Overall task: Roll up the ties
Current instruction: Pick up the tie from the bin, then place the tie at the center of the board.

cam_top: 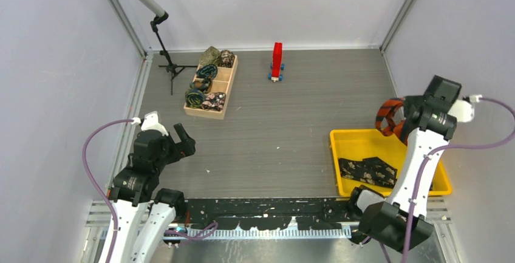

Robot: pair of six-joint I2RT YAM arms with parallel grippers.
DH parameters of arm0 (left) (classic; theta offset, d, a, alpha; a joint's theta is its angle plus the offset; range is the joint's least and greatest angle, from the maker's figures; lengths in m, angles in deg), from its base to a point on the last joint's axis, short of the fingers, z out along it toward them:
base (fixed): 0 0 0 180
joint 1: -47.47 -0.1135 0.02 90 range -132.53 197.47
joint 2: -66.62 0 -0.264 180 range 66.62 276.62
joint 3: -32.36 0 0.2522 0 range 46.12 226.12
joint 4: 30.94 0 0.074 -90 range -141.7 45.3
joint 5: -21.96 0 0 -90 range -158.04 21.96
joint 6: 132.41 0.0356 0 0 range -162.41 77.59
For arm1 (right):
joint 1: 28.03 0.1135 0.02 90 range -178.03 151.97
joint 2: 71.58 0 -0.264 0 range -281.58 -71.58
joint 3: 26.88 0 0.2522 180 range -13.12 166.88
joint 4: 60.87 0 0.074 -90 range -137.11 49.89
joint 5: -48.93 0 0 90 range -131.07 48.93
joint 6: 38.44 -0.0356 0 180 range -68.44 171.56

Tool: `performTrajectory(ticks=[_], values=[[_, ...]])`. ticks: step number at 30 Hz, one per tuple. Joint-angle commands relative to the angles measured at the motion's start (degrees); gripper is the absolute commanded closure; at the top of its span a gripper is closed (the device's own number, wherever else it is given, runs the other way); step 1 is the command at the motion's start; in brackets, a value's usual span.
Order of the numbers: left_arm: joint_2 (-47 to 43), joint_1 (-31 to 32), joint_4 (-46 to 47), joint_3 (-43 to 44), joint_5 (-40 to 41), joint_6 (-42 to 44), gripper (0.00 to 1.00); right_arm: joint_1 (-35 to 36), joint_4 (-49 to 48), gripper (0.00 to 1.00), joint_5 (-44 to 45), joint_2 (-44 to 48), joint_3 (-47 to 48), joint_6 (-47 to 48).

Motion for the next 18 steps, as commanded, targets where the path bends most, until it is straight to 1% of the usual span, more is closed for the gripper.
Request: performTrajectory(ticks=[1, 3, 5, 9, 12, 14, 16, 18], values=[[-0.6, 0.2, 2.2, 0.0, 0.8, 0.4, 0.00, 13.2, 5.3, 1.00, 6.6, 0.5, 8.5, -0.8], [-0.7, 0.2, 2.2, 0.1, 1.0, 0.3, 0.00, 20.4, 7.2, 1.00, 8.5, -1.6, 11.8, -1.9], [-0.8, 0.2, 2.1, 0.1, 1.2, 0.3, 0.00, 27.0, 8.5, 1.00, 8.3, -4.5, 14.4, -2.8], [-0.8, 0.2, 1.9, 0.1, 1.5, 0.1, 0.00, 41.8, 10.9, 1.00, 9.2, -12.9, 18.9, -2.2], [-0.7, 0.2, 1.9, 0.1, 1.8, 0.2, 0.00, 52.2, 11.2, 1.00, 10.1, -19.4, 19.0, -2.5], [-0.7, 0.2, 1.9, 0.1, 1.9, 0.1, 0.00, 57.9, 9.4, 1.00, 9.3, -23.4, 17.9, -3.2], [-0.5, 0.2, 1.9, 0.1, 1.8, 0.1, 0.00, 63.3, 7.4, 1.00, 8.7, -27.8, 17.1, -4.7], [-0.3, 0.2, 2.0, 0.1, 1.5, 0.3, 0.00, 66.3, 4.8, 1.00, 7.3, -31.3, 16.9, -5.0]])
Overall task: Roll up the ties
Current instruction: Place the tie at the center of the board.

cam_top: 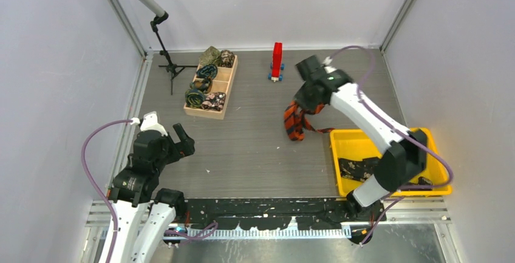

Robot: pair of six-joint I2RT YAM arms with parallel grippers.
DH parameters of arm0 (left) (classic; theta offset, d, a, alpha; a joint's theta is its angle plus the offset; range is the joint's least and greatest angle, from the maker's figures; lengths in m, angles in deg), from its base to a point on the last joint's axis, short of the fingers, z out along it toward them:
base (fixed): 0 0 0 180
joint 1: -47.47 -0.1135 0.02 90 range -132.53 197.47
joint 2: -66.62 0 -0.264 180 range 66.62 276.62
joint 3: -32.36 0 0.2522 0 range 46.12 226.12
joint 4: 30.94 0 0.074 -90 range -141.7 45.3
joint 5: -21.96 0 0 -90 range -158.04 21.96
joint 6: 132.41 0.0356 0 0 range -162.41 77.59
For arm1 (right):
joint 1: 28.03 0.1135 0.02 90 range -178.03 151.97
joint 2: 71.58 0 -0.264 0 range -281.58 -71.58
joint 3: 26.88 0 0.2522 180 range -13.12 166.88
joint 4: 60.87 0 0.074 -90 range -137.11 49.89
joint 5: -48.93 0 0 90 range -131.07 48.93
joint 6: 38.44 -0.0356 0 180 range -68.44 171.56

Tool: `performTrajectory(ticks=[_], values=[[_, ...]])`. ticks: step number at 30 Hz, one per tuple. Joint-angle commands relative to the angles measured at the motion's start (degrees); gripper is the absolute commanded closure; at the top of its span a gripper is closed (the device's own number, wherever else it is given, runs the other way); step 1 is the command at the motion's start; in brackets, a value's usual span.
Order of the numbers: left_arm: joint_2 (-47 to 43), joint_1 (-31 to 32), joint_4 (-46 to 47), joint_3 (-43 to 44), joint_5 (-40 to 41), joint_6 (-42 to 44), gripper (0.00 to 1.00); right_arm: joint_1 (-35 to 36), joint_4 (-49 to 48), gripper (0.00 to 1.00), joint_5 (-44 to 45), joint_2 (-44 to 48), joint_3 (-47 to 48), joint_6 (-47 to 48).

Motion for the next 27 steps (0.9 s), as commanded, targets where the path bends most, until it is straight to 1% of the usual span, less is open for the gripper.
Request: performTrajectory(ticks=[1, 2, 3, 4, 5, 7, 11, 14, 16, 17, 19, 21, 23, 25, 27], values=[[0.0, 0.2, 2.1, 0.1, 0.2, 0.4, 0.00, 6.6, -4.2, 0.96, -1.9, -5.3, -0.4, -1.9], [0.2, 0.2, 2.4, 0.1, -0.3, 0.8, 0.00, 7.0, -6.3, 0.75, -4.5, -7.1, -0.3, -1.0], [0.3, 0.2, 2.6, 0.1, -1.1, 1.2, 0.00, 7.2, -7.5, 0.47, -7.3, -9.0, 0.6, 0.3], [0.6, 0.2, 2.8, 0.2, -1.7, 1.6, 0.00, 7.4, -7.2, 0.26, -9.8, -11.3, 2.1, 1.9], [1.0, 0.2, 2.9, 0.4, -2.7, 1.9, 0.00, 7.8, -5.3, 0.20, -11.2, -13.5, 4.6, 4.3], [2.3, 0.2, 3.0, 1.4, -5.3, 2.7, 0.00, 8.9, -1.6, 0.16, -9.9, -15.7, 8.3, 7.0], [8.3, 0.2, 2.4, 4.9, -12.9, 4.0, 0.00, 9.1, -1.2, 0.12, -6.2, -13.4, 6.2, 10.1], [19.1, 0.3, -2.3, 10.2, -20.2, 4.5, 0.00, 8.9, 0.4, 0.12, -2.5, -11.1, 3.4, 11.6], [24.6, 1.4, -2.9, 11.4, -24.0, 2.6, 0.03, 8.9, 0.4, 0.13, -1.1, -9.1, 0.2, 12.0], [26.2, 3.4, -2.3, 11.7, -23.9, 1.5, 0.04, 8.8, 0.1, 0.14, -0.4, -8.0, -2.3, 11.9], [28.0, 11.6, -0.2, 12.2, -17.4, -1.2, 0.05, 8.9, -0.9, 0.17, 0.2, -5.0, -6.4, 11.9], [29.6, 18.2, 2.4, 12.4, -13.2, -4.5, 0.06, 8.8, -1.8, 0.19, 0.8, -2.6, -10.8, 11.5], [32.0, 21.6, 4.9, 12.3, -12.0, -7.5, 0.07, 8.8, -2.4, 0.20, 1.7, -0.6, -14.3, 11.4], [34.7, 23.3, 7.7, 11.7, -10.2, -9.7, 0.09, 8.9, -2.4, 0.21, 3.4, 0.6, -16.3, 11.9], [37.6, 24.5, 10.8, 11.3, -9.1, -10.1, 0.11, 8.8, -2.5, 0.21, 5.1, 1.0, -17.1, 13.2]])
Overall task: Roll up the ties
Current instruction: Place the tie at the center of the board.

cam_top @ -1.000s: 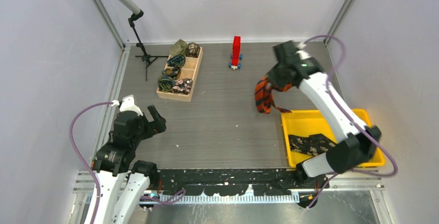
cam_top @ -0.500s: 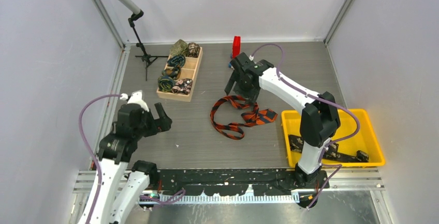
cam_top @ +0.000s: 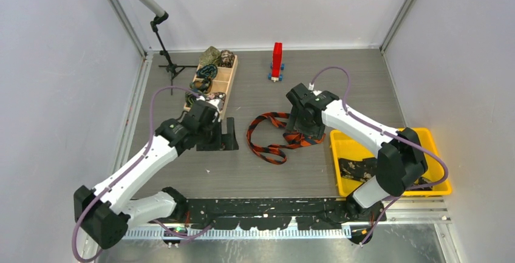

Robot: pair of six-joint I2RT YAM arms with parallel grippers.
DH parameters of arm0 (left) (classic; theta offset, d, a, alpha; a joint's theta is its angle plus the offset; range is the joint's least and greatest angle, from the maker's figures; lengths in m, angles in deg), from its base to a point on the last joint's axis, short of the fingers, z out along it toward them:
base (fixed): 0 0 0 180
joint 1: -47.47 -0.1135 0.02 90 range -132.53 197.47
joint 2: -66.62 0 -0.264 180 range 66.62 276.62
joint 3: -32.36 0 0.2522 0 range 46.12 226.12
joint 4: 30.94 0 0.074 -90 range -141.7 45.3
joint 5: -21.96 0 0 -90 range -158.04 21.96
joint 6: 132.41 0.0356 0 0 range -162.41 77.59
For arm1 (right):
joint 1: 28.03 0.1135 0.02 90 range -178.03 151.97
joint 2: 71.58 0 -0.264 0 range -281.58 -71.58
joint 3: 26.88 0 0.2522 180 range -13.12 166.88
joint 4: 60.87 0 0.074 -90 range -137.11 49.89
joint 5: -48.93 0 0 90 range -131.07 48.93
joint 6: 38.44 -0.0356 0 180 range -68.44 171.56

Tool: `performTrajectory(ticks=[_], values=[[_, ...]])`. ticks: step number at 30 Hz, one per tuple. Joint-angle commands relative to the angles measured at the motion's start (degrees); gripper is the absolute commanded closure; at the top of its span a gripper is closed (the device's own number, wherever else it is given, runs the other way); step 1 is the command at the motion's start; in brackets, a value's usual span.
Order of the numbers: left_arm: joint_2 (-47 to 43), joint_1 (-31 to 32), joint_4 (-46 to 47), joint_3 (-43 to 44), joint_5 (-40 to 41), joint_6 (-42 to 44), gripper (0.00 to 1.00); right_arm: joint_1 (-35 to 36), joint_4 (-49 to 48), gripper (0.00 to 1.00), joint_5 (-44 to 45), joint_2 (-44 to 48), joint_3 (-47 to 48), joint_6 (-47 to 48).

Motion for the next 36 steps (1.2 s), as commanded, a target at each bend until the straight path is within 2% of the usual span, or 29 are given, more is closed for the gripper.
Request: performTrajectory(ticks=[1, 9, 13, 25, 31, 33, 36], values=[[5.3, 2.4, 8.8, 0.6, 4.4, -4.6, 0.11, 0.2, -1.0, 0.21, 5.7, 2.4, -1.2, 3.1], [18.1, 4.2, 15.9, 2.6, 8.1, -6.2, 0.15, -1.3, -2.9, 0.25, 7.4, -5.5, 3.1, 11.4], [23.2, 4.2, 19.1, 4.6, 10.2, -6.5, 0.19, -2.8, -4.8, 0.32, 5.7, -10.3, 4.7, 13.3], [35.1, 4.2, 26.1, 8.3, 10.8, -7.2, 0.38, -6.1, -10.5, 0.50, 0.7, -17.0, 6.3, 16.7], [37.2, 4.2, 28.1, 8.0, 10.3, -7.3, 0.47, -6.8, -10.6, 0.64, -0.5, -17.8, 6.8, 17.0], [37.6, 4.2, 29.0, 7.6, 10.1, -7.5, 0.51, -6.7, -10.7, 0.74, -0.6, -18.2, 7.1, 17.2], [38.0, 4.2, 30.8, 7.2, 10.1, -7.3, 0.65, -6.7, -10.0, 0.91, -0.4, -19.3, 7.8, 17.5]])
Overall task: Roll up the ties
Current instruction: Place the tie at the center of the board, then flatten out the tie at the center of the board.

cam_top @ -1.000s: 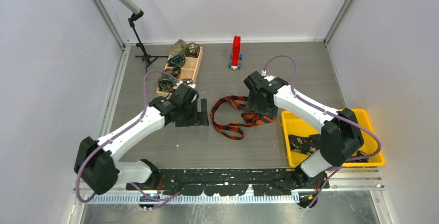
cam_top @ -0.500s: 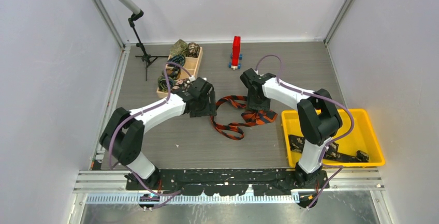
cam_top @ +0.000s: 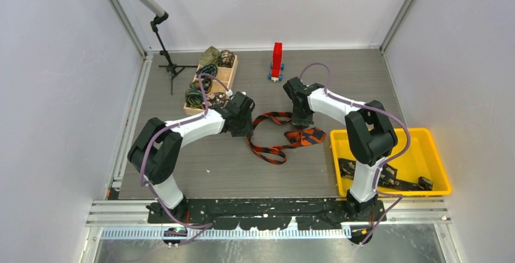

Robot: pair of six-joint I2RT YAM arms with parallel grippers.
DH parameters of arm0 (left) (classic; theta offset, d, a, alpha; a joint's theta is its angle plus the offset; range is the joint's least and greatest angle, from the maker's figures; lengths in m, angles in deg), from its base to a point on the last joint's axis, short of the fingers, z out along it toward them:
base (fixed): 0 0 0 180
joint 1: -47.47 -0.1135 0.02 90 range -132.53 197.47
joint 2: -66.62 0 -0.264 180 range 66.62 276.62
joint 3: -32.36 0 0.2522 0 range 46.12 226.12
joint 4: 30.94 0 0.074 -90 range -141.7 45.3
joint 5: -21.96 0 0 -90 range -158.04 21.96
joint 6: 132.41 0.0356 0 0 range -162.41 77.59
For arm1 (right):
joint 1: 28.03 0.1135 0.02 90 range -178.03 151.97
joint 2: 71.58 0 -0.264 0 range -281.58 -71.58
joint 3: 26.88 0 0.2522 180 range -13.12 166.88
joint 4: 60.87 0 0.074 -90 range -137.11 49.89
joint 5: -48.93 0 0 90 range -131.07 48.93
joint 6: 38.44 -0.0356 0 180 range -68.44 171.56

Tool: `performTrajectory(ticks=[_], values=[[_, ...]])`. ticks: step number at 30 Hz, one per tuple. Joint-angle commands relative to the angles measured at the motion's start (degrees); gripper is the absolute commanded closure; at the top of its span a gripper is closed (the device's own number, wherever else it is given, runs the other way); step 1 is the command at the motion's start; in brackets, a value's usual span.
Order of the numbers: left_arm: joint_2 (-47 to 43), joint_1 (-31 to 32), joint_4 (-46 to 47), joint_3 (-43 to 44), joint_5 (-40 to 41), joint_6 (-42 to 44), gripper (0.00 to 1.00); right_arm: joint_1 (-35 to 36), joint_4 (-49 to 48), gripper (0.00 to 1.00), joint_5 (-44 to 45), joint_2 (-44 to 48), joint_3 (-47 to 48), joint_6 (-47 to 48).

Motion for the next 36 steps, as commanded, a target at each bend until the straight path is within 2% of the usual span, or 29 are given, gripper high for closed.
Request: performTrajectory(ticks=[1, 6, 9, 16, 23, 27, 29, 32, 36], values=[[0.8, 0.2, 5.3, 0.6, 0.4, -0.3, 0.69, -0.2, -0.2, 0.97, 0.3, -1.1, 3.0, 1.2], [0.7, 0.2, 5.9, 0.8, 0.8, 1.7, 0.93, -0.2, 2.2, 1.00, 3.2, -1.1, 5.0, 2.4], [-0.8, 0.2, 5.1, 0.7, 1.9, 3.2, 1.00, -0.3, 4.3, 1.00, 4.9, -0.5, 7.0, 3.8], [-8.4, 0.2, -0.2, 0.9, 6.1, 7.6, 1.00, -1.9, 5.6, 1.00, 7.7, 1.5, 10.8, 8.6], [-18.3, 0.1, -5.9, 1.4, 10.4, 14.3, 1.00, -5.6, 0.9, 1.00, 6.1, 5.3, 11.0, 15.6], [-22.2, 0.1, -9.1, 4.2, 11.3, 17.4, 1.00, -7.3, -0.7, 1.00, 9.0, 6.7, 13.6, 21.7], [-23.2, 0.1, -10.3, 6.5, 11.0, 19.1, 1.00, -7.9, -2.6, 1.00, 11.5, 7.8, 14.7, 26.1], [-23.6, 0.1, -12.4, 10.3, 11.1, 21.6, 1.00, -8.1, -9.1, 1.00, 19.9, 10.2, 14.1, 35.9], [-23.5, 0.1, -15.2, 15.8, 11.2, 25.0, 1.00, -8.6, -19.8, 1.00, 25.4, 14.0, 11.9, 49.5]])
